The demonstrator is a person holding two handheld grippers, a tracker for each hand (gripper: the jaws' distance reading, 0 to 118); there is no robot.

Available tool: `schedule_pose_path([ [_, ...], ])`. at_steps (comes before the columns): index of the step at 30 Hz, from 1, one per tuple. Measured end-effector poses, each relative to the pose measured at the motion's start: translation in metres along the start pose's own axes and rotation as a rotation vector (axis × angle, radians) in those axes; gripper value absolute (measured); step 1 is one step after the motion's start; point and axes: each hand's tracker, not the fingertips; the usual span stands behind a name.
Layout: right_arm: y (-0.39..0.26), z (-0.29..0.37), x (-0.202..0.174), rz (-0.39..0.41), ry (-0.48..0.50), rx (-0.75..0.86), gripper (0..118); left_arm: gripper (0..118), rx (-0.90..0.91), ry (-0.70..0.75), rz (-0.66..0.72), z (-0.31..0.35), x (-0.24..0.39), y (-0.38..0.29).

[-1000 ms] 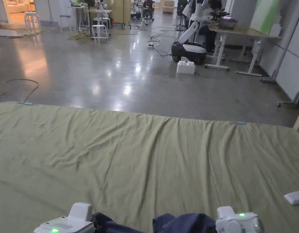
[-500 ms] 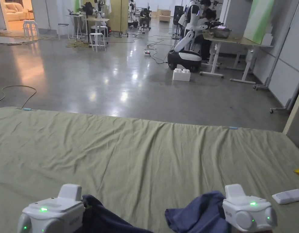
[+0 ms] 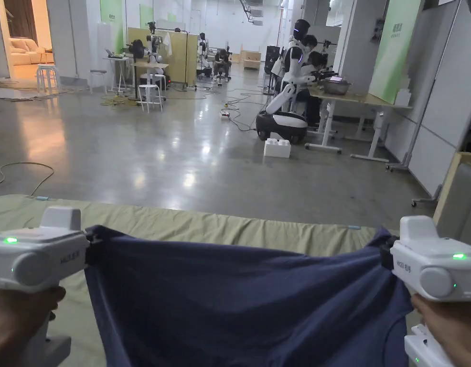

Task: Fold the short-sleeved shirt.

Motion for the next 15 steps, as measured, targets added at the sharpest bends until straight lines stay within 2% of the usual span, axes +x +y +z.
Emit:
schedule_pose_path([
  [4, 0.04, 0.013, 0.008, 0.001, -0.02, 0.087, 2, 5, 0.046, 0.004, 0.003, 0.014, -0.006, 0.037],
  [10, 0.092, 0.021, 0.012, -0.048, -0.027, 0.161, 2, 5, 0.112, 0.023, -0.016, 0.019, -0.01, 0.093],
  [15, 0.138, 0.015, 0.012, -0.025, -0.051, 0.207, 2, 5, 0.148, 0.045, -0.042, 0.011, -0.015, 0.137],
])
